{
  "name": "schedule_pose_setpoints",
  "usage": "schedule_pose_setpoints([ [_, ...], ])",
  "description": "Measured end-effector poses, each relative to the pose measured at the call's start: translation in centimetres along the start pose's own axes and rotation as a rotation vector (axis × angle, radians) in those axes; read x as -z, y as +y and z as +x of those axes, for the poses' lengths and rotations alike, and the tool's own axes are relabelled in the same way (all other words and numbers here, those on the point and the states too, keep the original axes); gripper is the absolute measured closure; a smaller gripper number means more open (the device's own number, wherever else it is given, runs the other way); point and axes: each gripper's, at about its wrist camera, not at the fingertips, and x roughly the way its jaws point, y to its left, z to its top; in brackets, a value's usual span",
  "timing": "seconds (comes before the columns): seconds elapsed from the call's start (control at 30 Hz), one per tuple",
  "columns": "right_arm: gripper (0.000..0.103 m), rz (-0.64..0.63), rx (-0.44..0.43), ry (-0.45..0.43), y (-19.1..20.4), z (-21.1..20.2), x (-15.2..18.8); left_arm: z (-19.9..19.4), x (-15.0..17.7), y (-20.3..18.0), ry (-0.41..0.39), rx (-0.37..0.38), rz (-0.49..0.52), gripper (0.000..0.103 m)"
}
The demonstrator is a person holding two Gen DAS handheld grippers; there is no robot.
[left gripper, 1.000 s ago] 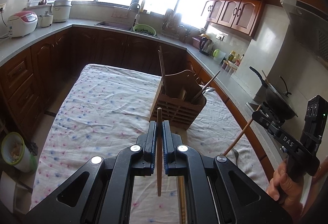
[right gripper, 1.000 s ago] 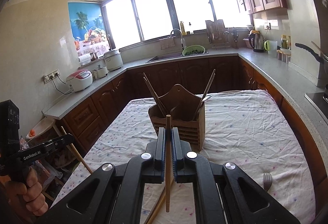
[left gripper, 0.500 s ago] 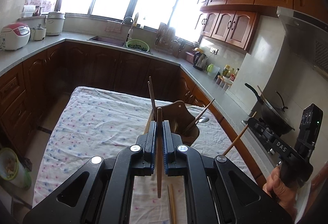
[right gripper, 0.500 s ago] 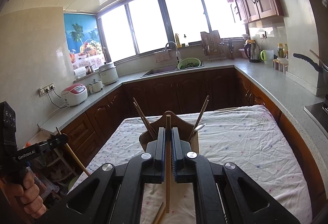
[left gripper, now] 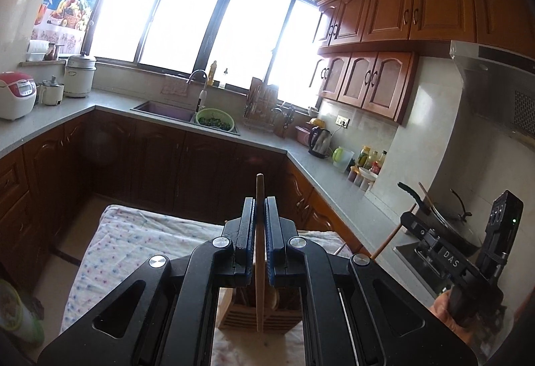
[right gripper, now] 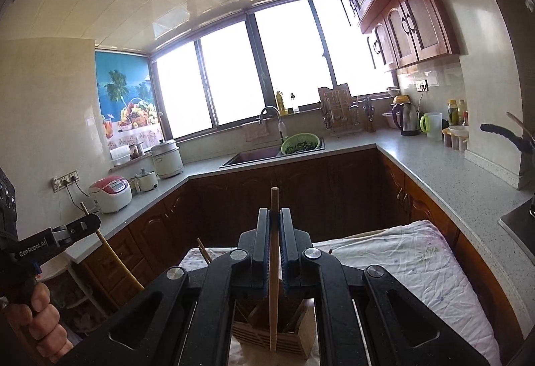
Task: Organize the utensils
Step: 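Lift both wooden chopsticks and carry them over the wooden holder, then lower both chopsticks into the holder and open both tools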
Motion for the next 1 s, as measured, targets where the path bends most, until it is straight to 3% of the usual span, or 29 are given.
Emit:
schedule_pose_setpoints([
  [0.27, 0.098, 0.014, 0.024, -0.036, -0.9, 2.2, -0.7, 4.9, -0.5, 1.4, -0.015, -0.026, -0.046, 0.098],
  [0.53, 0.098, 0.049, 0.05, -0.013, -2.8, 4.3, 2.5, 8.8, 3.7, 3.2, 0.044, -0.059, -0.11, 0.099],
  [1.0, 0.098, 0.179, 0.065, 0.038, -5.3, 6.5, 7.5, 12.0, 8.4, 3.9, 0.122, -0.089, -0.124, 0.098],
])
